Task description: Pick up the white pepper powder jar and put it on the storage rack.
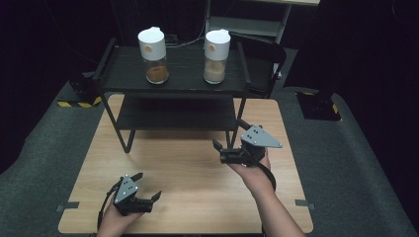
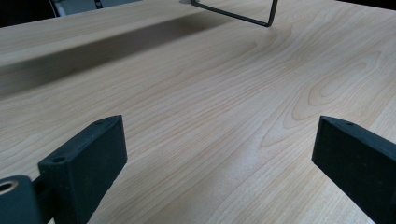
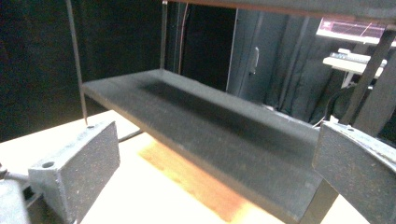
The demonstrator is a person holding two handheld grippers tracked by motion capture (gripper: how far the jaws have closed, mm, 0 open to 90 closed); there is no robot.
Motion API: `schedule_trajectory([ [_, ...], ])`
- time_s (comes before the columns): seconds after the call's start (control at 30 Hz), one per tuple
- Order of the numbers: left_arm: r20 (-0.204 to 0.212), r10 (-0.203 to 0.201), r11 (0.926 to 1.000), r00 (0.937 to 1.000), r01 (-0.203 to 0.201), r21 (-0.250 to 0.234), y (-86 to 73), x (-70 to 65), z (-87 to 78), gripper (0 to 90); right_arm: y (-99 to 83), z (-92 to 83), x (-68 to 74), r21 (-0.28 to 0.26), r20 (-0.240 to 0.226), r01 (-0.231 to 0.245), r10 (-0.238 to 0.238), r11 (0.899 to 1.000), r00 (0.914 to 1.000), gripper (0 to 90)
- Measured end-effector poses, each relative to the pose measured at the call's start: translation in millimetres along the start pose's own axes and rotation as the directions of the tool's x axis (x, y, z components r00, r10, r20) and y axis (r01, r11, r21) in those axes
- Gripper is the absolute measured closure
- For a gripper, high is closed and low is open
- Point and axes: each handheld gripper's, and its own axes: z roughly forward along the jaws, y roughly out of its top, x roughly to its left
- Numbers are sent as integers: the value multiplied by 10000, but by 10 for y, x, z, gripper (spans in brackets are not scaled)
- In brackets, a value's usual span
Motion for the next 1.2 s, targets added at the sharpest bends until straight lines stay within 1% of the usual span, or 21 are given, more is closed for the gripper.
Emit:
schedule_trajectory([
  [0.2, -6, 43, 10000, 10000, -43, 10, 3, -3, 3, 34, -157, -65, 40, 210, -36, 36, -35, 9998, 10000, 1],
  [0.27, 9, 13, 10000, 10000, -13, 11, 2, -6, 5, 34, -202, -87, 47, 259, -46, -11, 12, 9997, 10000, 1],
  [0.47, 55, 89, 9999, 9999, -89, 50, 10, 1, 5, 34, -381, -156, 67, 501, -1, -141, 141, 9986, 9999, 2],
  [0.6, 49, 83, 9999, 10000, -84, 60, 11, 0, 6, 34, -489, -189, 79, 720, 64, -130, 126, 9973, 9999, 3],
  [0.73, 72, 90, 9999, 9999, -90, 67, 13, 4, 8, 34, -623, -226, 71, 945, 87, -282, 275, 9951, 9996, 5],
  [0.87, 112, 5, 10000, 9999, -5, 21, 4, 11, 8, 34, -757, -252, 69, 1215, 127, -454, 441, 9916, 9989, 8],
  [1.0, 152, -14, 10000, 9999, 14, 30, 6, 21, 8, 34, -886, -268, 87, 1533, 257, -318, 282, 9877, 9993, 8],
  [1.07, 168, -25, 10000, 9999, 24, 36, 7, 24, 8, 34, -955, -273, 90, 1761, 308, -326, 276, 9838, 9991, 8],
  [1.1, 169, 46, 10000, 9998, -47, 79, 15, 29, 9, 34, -990, -279, 97, 1867, 372, -357, 292, 9818, 9989, 8],
  [1.2, 165, 73, 9999, 9998, -75, 94, 20, 28, 14, 34, -1091, -293, 87, 2144, 424, -529, 448, 9753, 9981, 8],
])
